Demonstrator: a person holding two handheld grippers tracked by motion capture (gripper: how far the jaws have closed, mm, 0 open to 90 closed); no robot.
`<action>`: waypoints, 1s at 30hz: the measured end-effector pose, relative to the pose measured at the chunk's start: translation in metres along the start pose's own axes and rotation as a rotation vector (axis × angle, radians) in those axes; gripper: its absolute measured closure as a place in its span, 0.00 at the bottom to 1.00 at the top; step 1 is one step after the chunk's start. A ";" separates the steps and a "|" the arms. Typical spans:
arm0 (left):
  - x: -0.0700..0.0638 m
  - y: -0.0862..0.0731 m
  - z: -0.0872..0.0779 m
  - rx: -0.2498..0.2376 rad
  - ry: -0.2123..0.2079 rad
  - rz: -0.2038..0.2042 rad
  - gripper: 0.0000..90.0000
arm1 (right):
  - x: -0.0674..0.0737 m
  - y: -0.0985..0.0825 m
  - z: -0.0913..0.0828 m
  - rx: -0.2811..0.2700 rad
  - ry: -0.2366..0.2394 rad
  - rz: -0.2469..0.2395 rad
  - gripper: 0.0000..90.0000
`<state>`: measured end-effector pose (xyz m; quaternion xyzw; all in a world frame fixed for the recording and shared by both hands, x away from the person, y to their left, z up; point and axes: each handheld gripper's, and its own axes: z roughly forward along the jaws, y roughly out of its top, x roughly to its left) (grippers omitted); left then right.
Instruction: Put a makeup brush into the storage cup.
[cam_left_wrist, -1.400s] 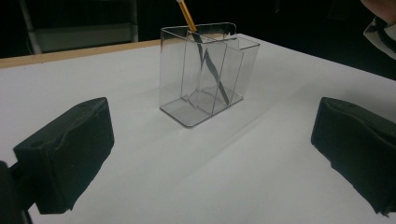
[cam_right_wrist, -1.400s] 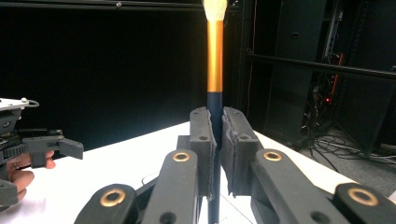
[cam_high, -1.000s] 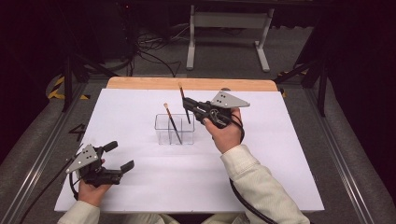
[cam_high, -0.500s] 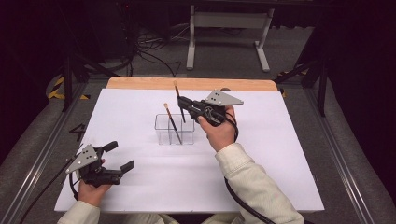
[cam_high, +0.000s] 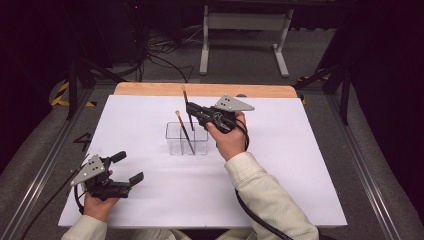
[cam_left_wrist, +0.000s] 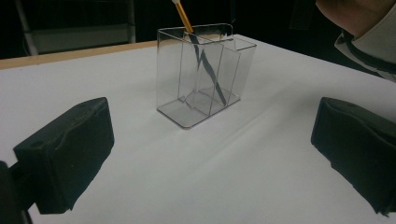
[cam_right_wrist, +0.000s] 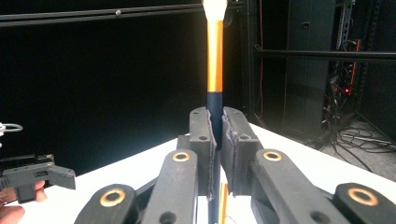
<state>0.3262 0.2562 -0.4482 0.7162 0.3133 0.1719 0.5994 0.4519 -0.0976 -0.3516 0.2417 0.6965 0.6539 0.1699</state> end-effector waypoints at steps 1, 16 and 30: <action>0.000 0.000 0.000 0.000 0.000 -0.001 0.00 | 0.000 0.000 0.001 -0.001 -0.001 0.001 0.93; 0.000 0.000 0.000 -0.002 -0.003 -0.005 0.00 | -0.004 -0.016 0.015 0.013 -0.004 0.032 0.93; 0.000 0.000 0.000 -0.005 -0.002 -0.003 0.00 | -0.006 -0.033 0.016 0.050 -0.009 0.052 0.93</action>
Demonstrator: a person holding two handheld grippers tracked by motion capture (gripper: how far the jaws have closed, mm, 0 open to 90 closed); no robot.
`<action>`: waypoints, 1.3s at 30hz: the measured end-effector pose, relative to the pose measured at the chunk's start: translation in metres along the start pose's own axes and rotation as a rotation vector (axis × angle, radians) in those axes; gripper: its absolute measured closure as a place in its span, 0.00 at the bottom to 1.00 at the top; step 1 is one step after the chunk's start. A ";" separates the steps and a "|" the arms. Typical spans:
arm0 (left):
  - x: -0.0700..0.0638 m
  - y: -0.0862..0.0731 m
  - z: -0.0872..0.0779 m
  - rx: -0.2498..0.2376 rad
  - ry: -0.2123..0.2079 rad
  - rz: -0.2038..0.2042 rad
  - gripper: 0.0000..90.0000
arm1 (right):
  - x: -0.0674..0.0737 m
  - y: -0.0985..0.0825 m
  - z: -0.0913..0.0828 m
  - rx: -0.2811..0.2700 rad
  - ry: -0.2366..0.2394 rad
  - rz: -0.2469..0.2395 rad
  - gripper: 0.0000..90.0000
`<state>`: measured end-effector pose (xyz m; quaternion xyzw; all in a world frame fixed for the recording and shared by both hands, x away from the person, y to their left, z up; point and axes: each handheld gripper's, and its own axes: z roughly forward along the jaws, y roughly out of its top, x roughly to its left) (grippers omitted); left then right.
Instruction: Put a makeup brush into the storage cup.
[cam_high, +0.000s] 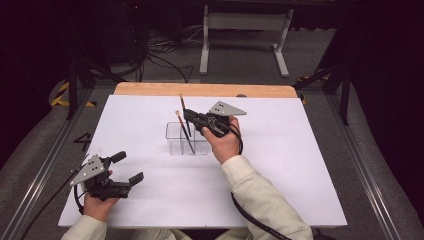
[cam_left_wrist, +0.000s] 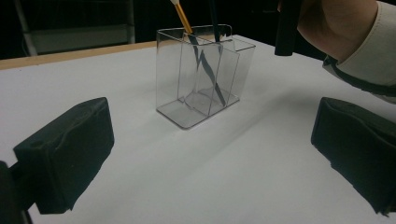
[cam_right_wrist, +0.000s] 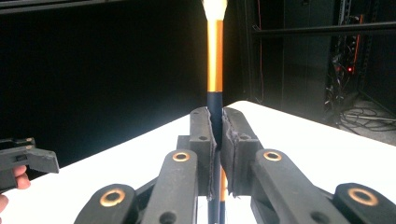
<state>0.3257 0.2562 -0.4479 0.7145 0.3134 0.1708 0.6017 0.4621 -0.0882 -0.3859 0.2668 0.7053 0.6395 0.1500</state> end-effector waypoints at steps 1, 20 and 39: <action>0.000 0.000 0.000 0.000 0.000 0.000 0.00 | 0.000 -0.001 0.000 0.000 -0.002 0.001 0.93; 0.000 0.000 0.000 0.001 -0.002 0.002 0.00 | -0.003 -0.012 0.001 0.035 -0.012 0.010 0.93; 0.000 0.000 0.000 0.003 -0.002 0.003 0.00 | -0.001 -0.016 0.000 0.029 -0.018 0.021 0.64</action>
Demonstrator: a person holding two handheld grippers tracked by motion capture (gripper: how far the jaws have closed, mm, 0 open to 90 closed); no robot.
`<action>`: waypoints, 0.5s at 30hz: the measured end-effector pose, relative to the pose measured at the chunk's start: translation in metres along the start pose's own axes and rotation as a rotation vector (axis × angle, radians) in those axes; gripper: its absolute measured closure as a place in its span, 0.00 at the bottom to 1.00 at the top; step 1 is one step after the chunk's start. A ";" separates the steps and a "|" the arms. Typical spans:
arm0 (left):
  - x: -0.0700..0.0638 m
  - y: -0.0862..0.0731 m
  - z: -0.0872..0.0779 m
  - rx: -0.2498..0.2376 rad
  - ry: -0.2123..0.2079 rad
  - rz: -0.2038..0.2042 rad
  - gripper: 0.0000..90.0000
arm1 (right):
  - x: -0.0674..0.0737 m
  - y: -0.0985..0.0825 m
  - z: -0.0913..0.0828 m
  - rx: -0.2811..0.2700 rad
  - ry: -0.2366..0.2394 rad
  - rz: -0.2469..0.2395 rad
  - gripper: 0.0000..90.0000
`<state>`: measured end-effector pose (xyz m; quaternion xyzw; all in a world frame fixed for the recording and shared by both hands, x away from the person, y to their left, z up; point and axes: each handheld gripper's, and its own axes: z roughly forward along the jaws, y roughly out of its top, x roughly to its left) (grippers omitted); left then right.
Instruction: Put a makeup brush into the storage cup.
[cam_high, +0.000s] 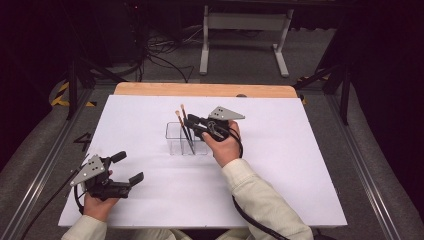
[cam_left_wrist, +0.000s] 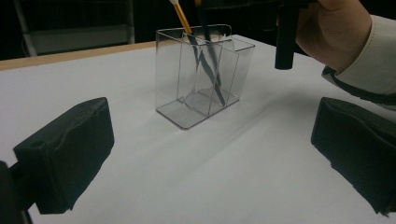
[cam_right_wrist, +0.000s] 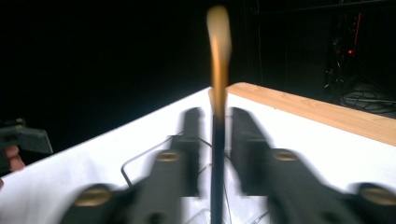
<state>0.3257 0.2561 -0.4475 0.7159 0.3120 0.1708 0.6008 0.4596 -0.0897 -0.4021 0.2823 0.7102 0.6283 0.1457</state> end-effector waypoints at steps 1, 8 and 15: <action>0.000 0.000 0.000 0.000 0.001 0.000 0.00 | 0.002 0.003 -0.003 -0.032 -0.019 -0.029 0.45; 0.000 0.000 0.001 0.003 -0.002 0.002 0.00 | 0.005 0.015 -0.019 -0.036 -0.020 -0.110 0.28; 0.000 0.000 0.004 0.009 -0.010 0.003 0.00 | 0.005 0.021 -0.037 -0.029 -0.022 -0.121 0.25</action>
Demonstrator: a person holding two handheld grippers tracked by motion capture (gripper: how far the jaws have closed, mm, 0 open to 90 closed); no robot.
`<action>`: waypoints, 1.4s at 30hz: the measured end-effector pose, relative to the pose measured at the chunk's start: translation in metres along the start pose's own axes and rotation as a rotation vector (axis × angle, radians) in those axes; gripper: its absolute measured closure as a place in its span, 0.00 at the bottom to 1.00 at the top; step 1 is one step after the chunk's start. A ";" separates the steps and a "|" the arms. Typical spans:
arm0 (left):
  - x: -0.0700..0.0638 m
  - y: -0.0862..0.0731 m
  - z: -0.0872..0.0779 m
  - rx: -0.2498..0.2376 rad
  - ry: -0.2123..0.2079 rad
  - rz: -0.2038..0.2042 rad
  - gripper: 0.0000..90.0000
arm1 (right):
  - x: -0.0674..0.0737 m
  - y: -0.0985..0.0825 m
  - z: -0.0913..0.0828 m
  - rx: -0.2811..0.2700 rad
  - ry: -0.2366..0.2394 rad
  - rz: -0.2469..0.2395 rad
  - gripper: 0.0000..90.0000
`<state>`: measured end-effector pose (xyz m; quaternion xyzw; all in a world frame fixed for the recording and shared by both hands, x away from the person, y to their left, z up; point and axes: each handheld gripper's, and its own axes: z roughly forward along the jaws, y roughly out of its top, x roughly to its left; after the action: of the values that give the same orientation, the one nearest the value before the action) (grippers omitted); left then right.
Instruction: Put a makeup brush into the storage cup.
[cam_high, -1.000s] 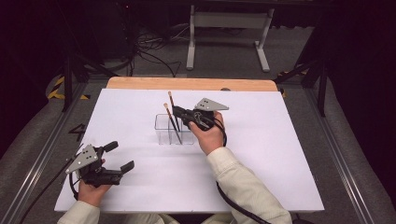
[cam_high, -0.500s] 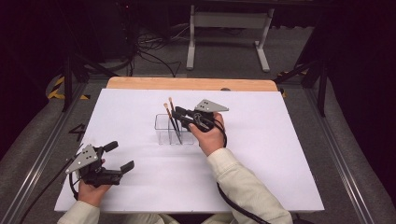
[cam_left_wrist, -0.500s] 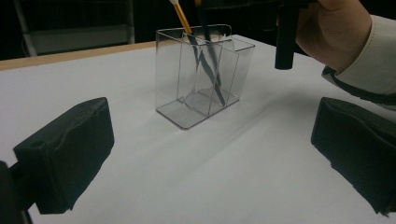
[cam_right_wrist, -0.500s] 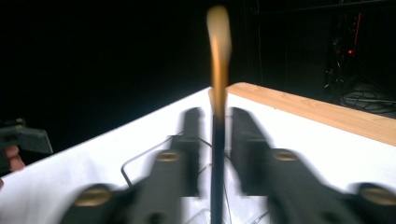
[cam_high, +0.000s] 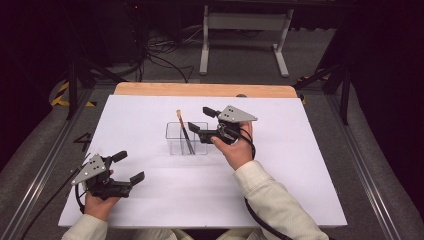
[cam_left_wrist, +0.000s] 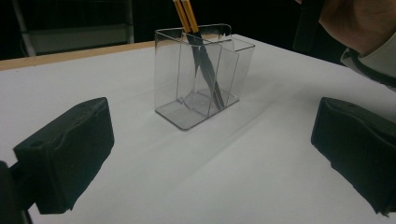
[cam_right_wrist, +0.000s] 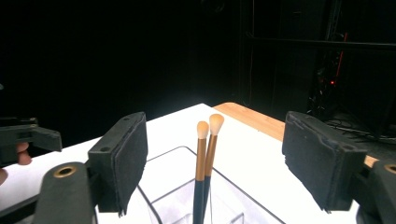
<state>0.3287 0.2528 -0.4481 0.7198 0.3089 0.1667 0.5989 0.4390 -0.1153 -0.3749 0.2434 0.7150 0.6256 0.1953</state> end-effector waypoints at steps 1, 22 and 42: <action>0.000 0.000 0.000 0.000 0.000 0.002 0.00 | 0.000 0.001 -0.004 0.002 -0.001 -0.003 0.25; 0.001 0.000 0.000 -0.005 0.006 -0.007 0.00 | -0.018 0.015 -0.088 0.027 -0.076 -0.037 0.21; 0.001 0.000 -0.001 -0.002 0.013 -0.005 0.00 | -0.039 -0.003 -0.173 0.011 -0.195 -0.030 0.20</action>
<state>0.3286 0.2538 -0.4480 0.7171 0.3146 0.1703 0.5981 0.3695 -0.2773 -0.3540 0.2936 0.6995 0.5921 0.2719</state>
